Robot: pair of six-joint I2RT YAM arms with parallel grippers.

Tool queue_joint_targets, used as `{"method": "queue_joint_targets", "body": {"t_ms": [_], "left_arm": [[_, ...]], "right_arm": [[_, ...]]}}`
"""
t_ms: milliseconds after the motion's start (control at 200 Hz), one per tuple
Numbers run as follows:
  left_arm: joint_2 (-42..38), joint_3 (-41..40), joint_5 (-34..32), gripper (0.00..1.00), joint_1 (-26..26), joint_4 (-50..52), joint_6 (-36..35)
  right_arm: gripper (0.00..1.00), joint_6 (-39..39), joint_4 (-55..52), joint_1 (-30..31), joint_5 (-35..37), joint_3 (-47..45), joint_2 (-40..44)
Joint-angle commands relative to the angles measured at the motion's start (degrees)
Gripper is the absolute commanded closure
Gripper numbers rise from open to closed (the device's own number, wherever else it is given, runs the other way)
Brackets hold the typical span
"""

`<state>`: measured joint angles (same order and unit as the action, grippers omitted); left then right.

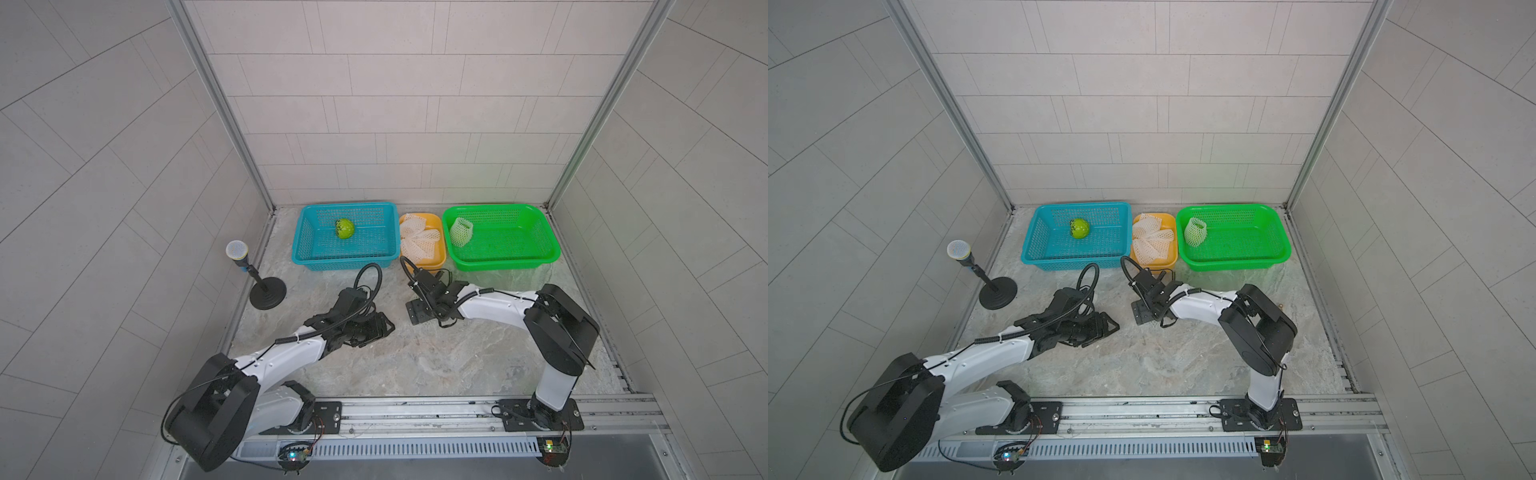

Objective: Sleeve custard apples in foam nets
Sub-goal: Put on the foam net on the custard apple.

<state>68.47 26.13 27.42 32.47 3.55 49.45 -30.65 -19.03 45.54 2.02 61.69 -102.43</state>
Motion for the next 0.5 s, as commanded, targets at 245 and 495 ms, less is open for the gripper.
{"method": "queue_joint_targets", "body": {"t_ms": [245,495], "left_arm": [[0.3,0.9,0.8,0.38,-0.3,-0.8,-0.4],[-0.1,0.6,1.0,0.38,-0.4,-0.9,-0.2]], "right_arm": [[0.0,0.3,-4.3,0.2,2.6,0.3,7.5],[0.0,-0.2,-4.6,-0.1,2.9,2.1,6.0]]}}
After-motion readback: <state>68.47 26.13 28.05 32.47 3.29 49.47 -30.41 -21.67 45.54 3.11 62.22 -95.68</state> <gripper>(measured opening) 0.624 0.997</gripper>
